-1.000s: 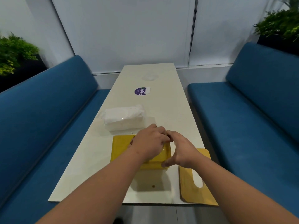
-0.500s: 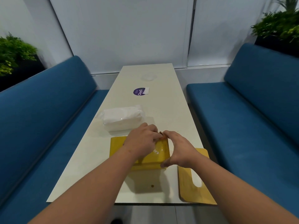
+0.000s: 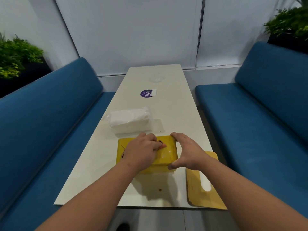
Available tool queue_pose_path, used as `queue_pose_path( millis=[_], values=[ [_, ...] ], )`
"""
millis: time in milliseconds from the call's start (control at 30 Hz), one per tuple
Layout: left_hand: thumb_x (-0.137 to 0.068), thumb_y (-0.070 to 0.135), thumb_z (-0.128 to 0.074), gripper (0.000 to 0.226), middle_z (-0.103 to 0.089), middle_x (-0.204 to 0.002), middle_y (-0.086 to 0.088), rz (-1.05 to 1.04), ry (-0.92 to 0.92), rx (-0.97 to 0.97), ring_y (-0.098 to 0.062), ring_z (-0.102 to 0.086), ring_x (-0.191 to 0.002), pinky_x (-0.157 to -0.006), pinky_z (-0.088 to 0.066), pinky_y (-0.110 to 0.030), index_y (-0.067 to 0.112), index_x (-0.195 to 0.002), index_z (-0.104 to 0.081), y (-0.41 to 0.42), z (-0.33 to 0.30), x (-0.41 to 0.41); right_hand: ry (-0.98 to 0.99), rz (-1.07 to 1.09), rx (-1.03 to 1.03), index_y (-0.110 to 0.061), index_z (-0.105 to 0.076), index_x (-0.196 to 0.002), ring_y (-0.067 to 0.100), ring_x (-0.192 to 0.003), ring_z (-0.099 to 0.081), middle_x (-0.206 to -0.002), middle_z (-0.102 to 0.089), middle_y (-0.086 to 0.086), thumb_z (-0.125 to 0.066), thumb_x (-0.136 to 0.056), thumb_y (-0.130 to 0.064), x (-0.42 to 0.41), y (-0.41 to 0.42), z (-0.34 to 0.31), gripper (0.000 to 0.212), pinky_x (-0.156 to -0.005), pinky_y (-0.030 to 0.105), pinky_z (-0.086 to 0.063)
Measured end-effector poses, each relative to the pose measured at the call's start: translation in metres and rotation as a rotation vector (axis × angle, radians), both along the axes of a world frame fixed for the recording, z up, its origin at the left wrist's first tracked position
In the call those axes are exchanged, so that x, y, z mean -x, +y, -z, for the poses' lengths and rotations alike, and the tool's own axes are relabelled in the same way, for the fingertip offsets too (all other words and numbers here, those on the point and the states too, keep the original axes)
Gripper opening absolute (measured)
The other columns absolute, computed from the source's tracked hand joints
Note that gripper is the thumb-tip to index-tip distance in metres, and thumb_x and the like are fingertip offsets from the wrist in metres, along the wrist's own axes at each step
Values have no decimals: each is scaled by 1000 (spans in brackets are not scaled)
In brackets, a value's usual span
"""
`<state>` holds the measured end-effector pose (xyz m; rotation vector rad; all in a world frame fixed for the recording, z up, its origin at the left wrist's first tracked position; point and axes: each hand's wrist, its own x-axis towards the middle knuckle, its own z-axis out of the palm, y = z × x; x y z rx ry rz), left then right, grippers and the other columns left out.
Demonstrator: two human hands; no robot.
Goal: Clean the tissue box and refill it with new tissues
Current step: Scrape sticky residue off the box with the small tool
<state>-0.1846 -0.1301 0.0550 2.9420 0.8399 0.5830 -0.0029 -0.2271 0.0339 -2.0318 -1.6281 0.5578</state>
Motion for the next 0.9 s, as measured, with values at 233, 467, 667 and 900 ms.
queue_pose_path(
  millis=[233, 467, 667, 900],
  values=[
    [-87, 32, -44, 34, -62, -86, 13, 219, 32, -110, -14, -51, -72, -51, -44, -24, 38, -100, -74, -14, 6, 22, -3, -14, 1, -30, -20, -150, 16, -135, -35, -151, -30, -9, -90, -54, -50, -1, 1, 1, 121, -102, 31, -40],
    [-87, 30, -53, 24, -53, -71, 4, -177, -104, -83, -19, -54, -61, -41, -42, -28, 25, -87, -77, -10, 11, 28, -8, -11, 16, -30, -18, -151, 20, -136, -34, -152, -29, -7, -89, -55, -53, -1, 2, 1, 121, -104, 37, -40],
    [-87, 31, -51, 25, -54, -71, 3, -133, -189, -19, -16, -52, -60, -39, -43, -27, 24, -91, -75, -55, 23, 3, 6, -12, -22, -26, -22, -151, 16, -134, -36, -149, -34, -6, -89, -54, -47, -1, 3, 2, 120, -104, 29, -36],
    [-91, 34, -49, 29, -53, -73, 3, -238, -265, 17, -17, -52, -64, -42, -46, -28, 23, -100, -75, -48, 30, 23, -14, -21, 2, -29, -21, -150, 18, -135, -36, -150, -32, -6, -90, -54, -52, -2, 3, 1, 121, -104, 35, -39]
  ],
)
